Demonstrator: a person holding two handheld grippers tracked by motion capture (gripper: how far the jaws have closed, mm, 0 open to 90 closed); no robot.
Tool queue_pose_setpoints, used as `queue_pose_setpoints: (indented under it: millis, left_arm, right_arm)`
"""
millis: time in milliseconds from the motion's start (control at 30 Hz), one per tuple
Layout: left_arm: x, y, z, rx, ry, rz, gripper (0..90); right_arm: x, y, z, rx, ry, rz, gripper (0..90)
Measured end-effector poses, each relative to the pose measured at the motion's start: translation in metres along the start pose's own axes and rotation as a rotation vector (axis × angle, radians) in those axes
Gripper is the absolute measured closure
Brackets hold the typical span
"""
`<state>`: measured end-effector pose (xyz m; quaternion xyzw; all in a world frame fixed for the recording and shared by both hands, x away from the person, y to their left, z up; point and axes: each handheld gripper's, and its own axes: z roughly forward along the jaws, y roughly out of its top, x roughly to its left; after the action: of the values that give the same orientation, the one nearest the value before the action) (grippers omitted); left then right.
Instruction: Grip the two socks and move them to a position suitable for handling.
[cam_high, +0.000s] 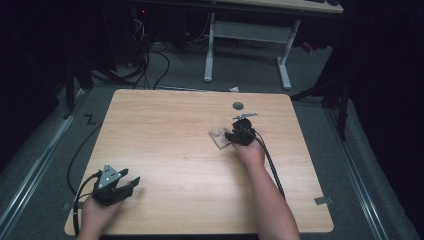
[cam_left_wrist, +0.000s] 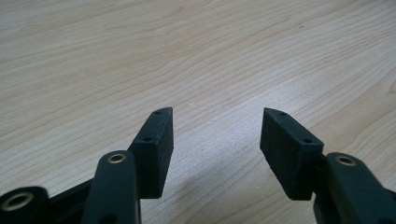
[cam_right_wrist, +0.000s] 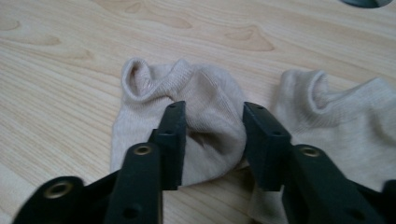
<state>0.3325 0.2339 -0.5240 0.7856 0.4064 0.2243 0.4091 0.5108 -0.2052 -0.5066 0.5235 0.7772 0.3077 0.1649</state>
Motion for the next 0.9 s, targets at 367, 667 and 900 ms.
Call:
queue_pose_setpoints:
  millis: [367, 667, 900]
  left_arm:
    - [-0.001, 0.0, 0.0, -0.001, -0.001, 0.004, 44.7]
    - [-0.002, 0.0, 0.0, -0.003, -0.003, 0.002, 44.6]
    - [-0.003, 0.0, 0.0, -0.005, -0.008, 0.005, 44.6]
  right_arm:
    - [0.012, -0.003, -0.015, -0.036, 0.013, -0.069, 85.4]
    - [0.03, -0.01, -0.042, -0.095, 0.043, -0.103, 85.7]
    - [0.042, -0.025, -0.065, -0.129, 0.054, -0.123, 85.8]
